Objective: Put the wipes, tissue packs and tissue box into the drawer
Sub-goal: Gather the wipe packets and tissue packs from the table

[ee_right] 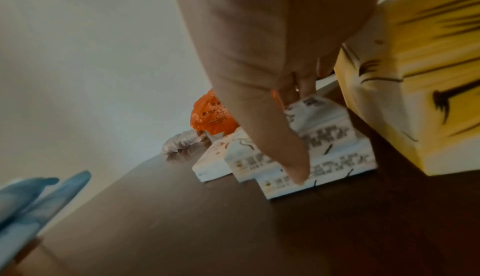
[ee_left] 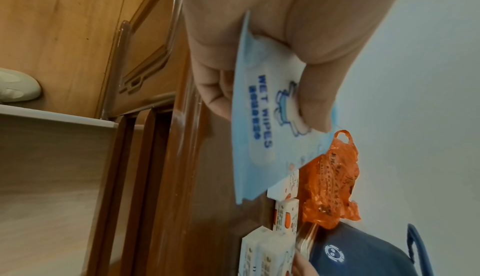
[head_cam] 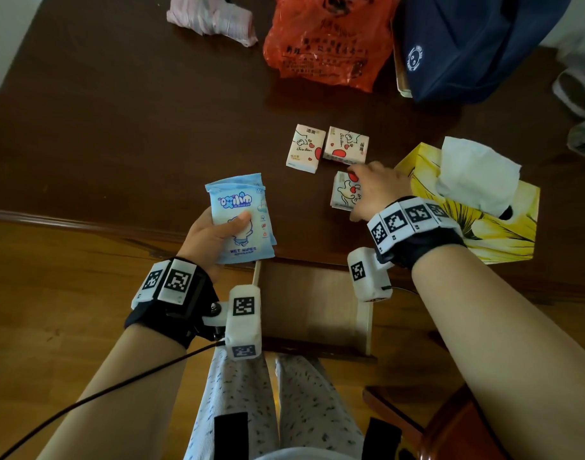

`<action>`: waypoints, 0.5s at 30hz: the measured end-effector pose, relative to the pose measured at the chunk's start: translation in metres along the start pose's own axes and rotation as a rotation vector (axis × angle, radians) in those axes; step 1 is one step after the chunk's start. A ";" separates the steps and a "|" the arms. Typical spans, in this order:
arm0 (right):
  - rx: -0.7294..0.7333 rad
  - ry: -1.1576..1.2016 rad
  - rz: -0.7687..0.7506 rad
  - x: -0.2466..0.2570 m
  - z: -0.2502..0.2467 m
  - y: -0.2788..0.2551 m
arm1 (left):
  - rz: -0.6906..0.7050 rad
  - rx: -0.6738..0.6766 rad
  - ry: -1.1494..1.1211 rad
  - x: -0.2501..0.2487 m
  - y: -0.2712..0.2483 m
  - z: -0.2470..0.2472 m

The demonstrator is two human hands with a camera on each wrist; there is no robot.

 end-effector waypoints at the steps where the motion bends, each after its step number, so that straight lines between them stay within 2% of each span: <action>1: 0.017 -0.023 -0.003 0.003 0.002 0.001 | 0.000 0.007 0.000 0.000 0.000 0.001; 3: 0.036 -0.022 -0.004 0.008 0.008 0.000 | -0.003 0.029 -0.014 -0.001 0.002 0.002; 5: 0.000 0.011 -0.067 0.015 0.014 -0.004 | 0.002 0.066 -0.040 0.000 0.004 0.002; 8: -0.088 -0.012 -0.322 0.031 0.022 -0.014 | 0.019 0.095 -0.079 -0.001 0.006 -0.002; 10: -0.136 -0.034 -0.432 0.039 0.024 -0.019 | 0.024 0.074 -0.092 -0.001 0.007 -0.006; 12: -0.173 -0.045 -0.447 0.040 0.025 -0.021 | 0.029 0.054 -0.091 -0.002 0.008 -0.010; 15: -0.152 -0.002 -0.344 0.033 0.021 -0.025 | 0.031 0.050 -0.074 -0.003 0.009 -0.012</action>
Point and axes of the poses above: each hand's wrist, its own y-axis towards the middle knuckle, its own z-axis out of the palm, x = y × z, the point moved 3 cm from there along y, towards the middle knuckle, and after that the axes turned 12 degrees about z, right-handed, at the moved point
